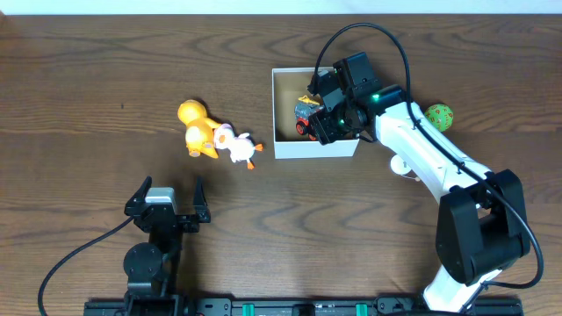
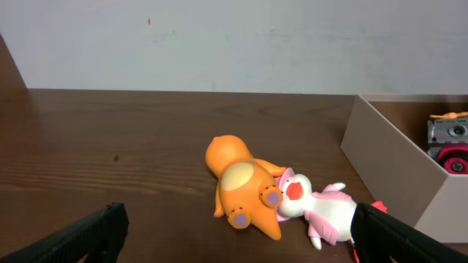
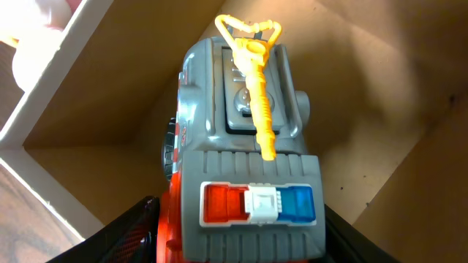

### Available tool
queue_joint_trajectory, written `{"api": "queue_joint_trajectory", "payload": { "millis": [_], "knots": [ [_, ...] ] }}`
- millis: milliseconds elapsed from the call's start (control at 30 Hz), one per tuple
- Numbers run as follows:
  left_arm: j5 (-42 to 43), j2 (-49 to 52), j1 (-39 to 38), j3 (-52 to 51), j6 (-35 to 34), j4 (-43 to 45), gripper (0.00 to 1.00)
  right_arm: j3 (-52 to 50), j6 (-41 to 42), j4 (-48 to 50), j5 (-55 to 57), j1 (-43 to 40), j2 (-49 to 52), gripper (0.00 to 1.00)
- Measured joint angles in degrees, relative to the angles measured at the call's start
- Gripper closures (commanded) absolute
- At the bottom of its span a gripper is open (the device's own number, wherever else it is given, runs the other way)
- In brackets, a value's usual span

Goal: Pack container
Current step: 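Lift the truck and carry it left into the white box, then lower the truck into the box and open the right gripper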

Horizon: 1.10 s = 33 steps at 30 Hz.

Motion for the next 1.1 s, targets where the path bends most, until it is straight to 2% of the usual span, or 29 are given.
{"api": "queue_joint_trajectory", "payload": {
  "millis": [367,900,1100],
  "knots": [
    [0.0,0.0,0.0,0.02,0.0,0.0,0.02,0.0,1.25,7.52,6.01,0.02,0.0,0.72],
    [0.0,0.0,0.0,0.0,0.0,0.0,0.02,0.0,16.94,6.4,15.39,0.02,0.0,0.76],
    [0.0,0.0,0.0,0.0,0.0,0.0,0.02,0.0,19.85,4.83,18.1,0.02,0.0,0.75]
  ]
}}
